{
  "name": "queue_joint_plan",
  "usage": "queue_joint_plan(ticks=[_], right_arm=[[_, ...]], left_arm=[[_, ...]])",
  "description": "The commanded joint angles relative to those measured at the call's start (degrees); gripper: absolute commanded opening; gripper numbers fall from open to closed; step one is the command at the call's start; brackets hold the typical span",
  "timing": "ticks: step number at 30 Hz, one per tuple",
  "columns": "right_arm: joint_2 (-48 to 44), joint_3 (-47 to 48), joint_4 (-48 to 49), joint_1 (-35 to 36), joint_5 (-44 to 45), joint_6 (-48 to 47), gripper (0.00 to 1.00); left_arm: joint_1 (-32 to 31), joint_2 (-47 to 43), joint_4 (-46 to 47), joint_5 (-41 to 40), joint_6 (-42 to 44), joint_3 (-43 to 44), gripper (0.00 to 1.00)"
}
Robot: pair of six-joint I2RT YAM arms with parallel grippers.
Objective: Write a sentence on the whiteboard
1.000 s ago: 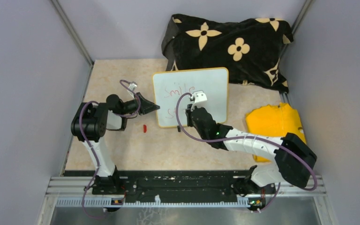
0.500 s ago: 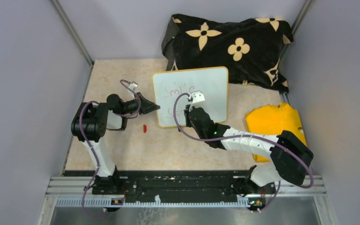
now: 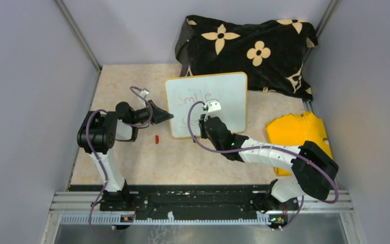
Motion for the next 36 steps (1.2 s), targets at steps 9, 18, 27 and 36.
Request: queue_joint_plan(ticks=[9,18,27,36], right_arm=[[-1.9,-2.2,-1.1,-0.7,3.2,0.5,0.00],[-3.1,-0.3,-1.1,-1.2,4.4,-1.0,0.00],[-1.9,2.4,-0.5,-1.6,4.4,-2.2,0.00],[-1.3,4.1,-0.2,-2.0,4.0,-3.3,0.00]], left_arm=[[-0.7,1.0,-3.2,0.1,1.0,0.4,0.04],[-0.7,1.1,-3.2,0.1,1.0,0.5,0.04],[-0.7,1.2,-3.6,0.1,1.0,0.7,0.04],[-0.7,1.2,-3.7,0.1,1.0,0.7,0.04]])
